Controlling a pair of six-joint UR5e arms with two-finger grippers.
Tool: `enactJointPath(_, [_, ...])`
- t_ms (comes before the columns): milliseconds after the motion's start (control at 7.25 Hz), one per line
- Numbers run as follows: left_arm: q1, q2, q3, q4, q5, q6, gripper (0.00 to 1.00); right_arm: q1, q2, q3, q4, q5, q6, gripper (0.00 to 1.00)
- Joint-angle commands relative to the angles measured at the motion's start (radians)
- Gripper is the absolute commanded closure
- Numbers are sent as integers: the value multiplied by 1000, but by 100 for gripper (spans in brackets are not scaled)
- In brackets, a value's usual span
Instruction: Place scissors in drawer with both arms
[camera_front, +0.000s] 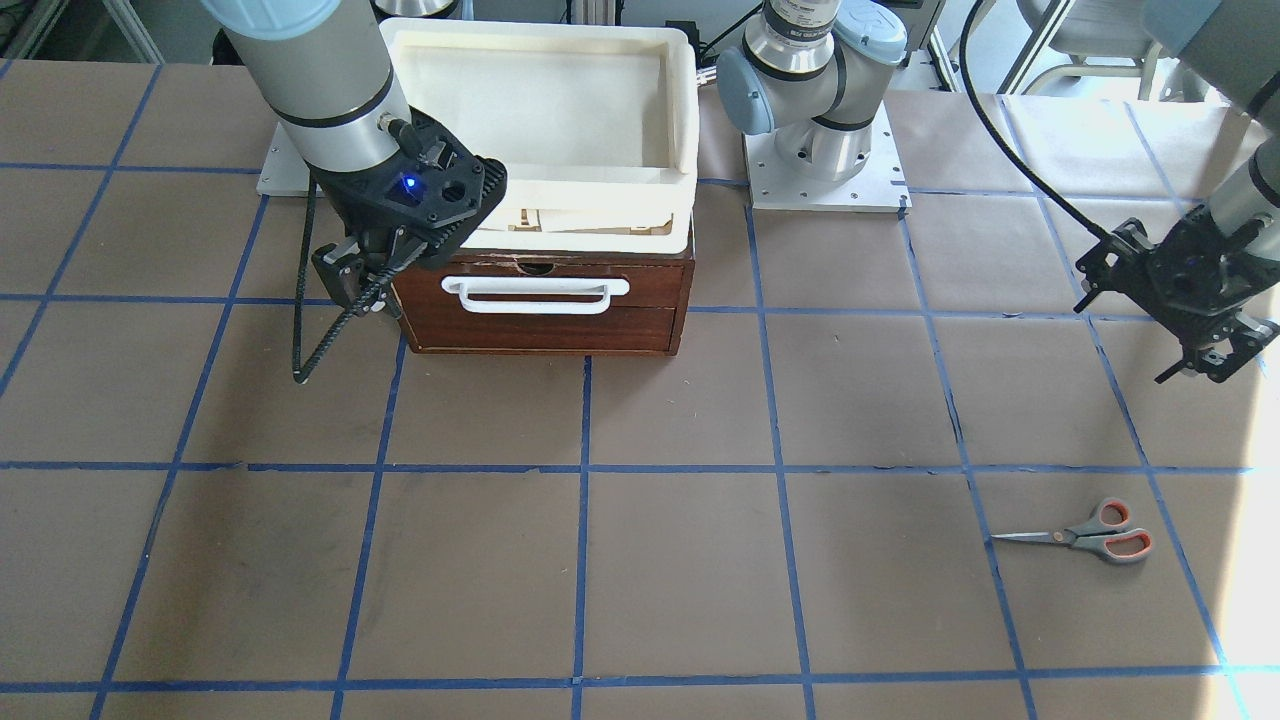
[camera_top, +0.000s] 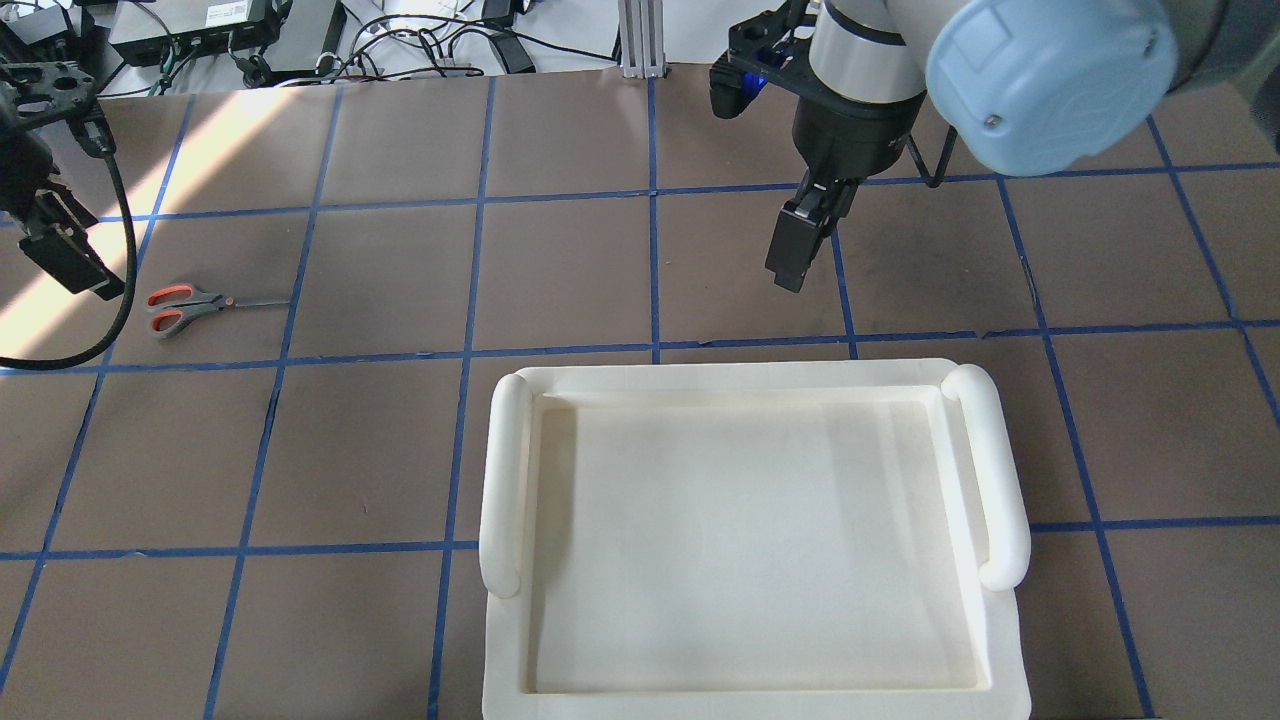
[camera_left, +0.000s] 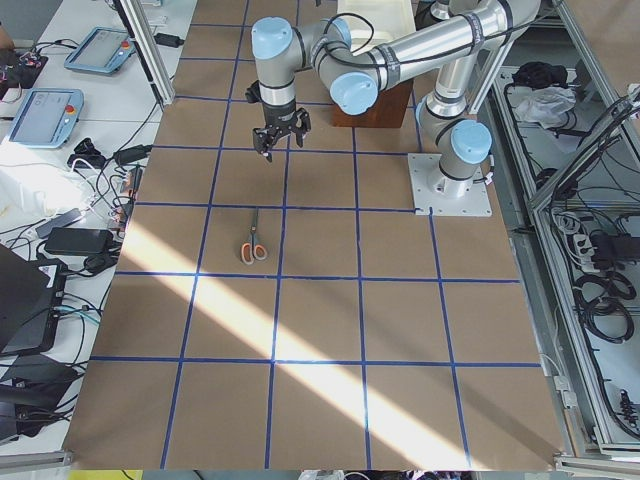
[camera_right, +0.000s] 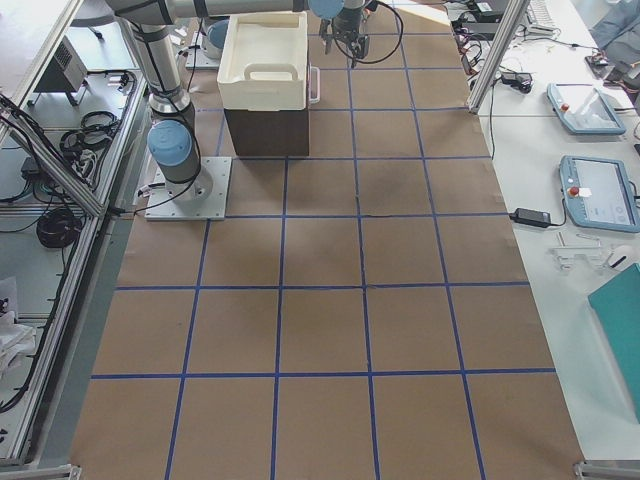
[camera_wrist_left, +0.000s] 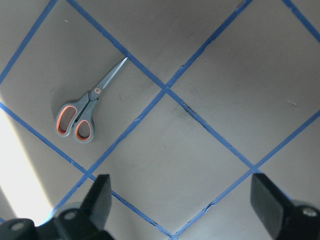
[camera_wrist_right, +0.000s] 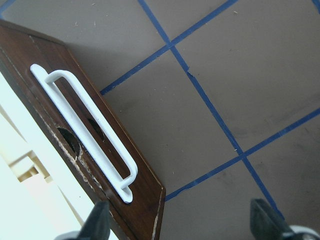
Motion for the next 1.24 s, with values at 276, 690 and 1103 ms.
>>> enactJointPath(276, [61,-163,0,118,-3,472,0,55,130,-3,32,15,-345,0])
enactJointPath(690, [61,-296,-2,265,-3,649,0,130,197,-3,-50,26,-362,4])
enactJointPath(1103, [61,-393,3,389,-19,654,0,136,217,8,-53,26,-396,9])
